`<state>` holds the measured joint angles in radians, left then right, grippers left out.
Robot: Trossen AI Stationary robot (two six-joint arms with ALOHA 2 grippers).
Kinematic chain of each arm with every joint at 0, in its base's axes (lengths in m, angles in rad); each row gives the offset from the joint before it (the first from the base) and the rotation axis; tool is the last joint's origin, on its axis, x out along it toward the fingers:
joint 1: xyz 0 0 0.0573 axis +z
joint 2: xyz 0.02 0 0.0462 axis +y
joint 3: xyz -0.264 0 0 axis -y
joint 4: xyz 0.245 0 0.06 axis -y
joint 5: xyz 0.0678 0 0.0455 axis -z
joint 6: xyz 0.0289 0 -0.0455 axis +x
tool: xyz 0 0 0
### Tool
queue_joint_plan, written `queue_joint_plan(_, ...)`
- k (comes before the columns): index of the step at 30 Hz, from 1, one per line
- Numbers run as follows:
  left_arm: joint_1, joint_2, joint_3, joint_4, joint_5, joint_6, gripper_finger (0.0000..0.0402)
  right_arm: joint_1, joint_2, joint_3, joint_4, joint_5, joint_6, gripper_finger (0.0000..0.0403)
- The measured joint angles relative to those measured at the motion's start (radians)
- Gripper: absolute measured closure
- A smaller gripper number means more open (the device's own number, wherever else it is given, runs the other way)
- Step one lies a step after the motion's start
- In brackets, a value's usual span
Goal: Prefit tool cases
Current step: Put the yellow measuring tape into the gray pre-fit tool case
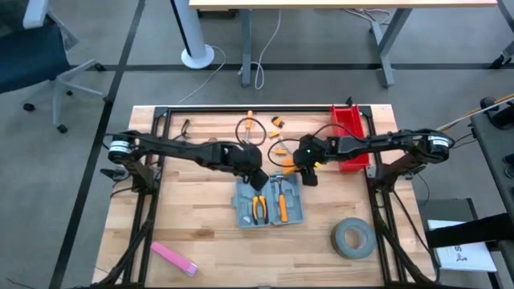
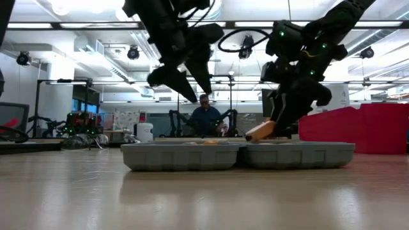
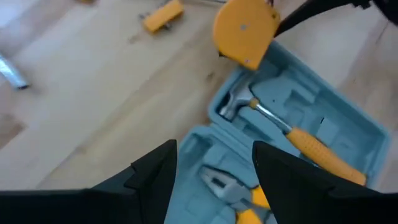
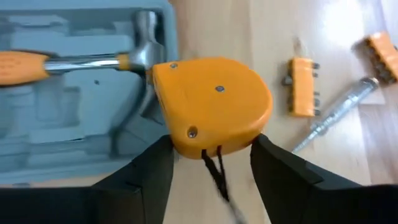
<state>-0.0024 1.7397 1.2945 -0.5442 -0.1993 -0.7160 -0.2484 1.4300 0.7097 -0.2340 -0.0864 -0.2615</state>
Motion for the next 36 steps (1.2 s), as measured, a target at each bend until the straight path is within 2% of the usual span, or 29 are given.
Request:
queue_joint_plan(6,-0.025,0.081,0.000,0.062,0.012,-0.039,0.0191,0.047,0.000,0.000,0.001,0.006,0.009,0.0253)
queue_joint_plan(10,-0.034,0.106,0.000,0.093,0.058,-0.066,0.0197,0.055,-0.005,0.000,0.004,0.008,0.015,0.0300)
queue_joint_plan(19,-0.054,0.091,0.000,0.117,0.060,-0.079,0.0199,0.057,-0.021,0.000,0.001,-0.027,0.006,0.0397)
queue_joint_plan(30,-0.054,0.090,-0.001,0.152,0.060,-0.071,0.0213,0.060,-0.034,0.000,0.001,-0.053,-0.002,0.0403)
queue_joint_plan(36,-0.054,0.090,-0.001,0.187,0.060,-0.051,0.0221,0.061,-0.105,0.010,0.002,-0.053,-0.003,0.0403)
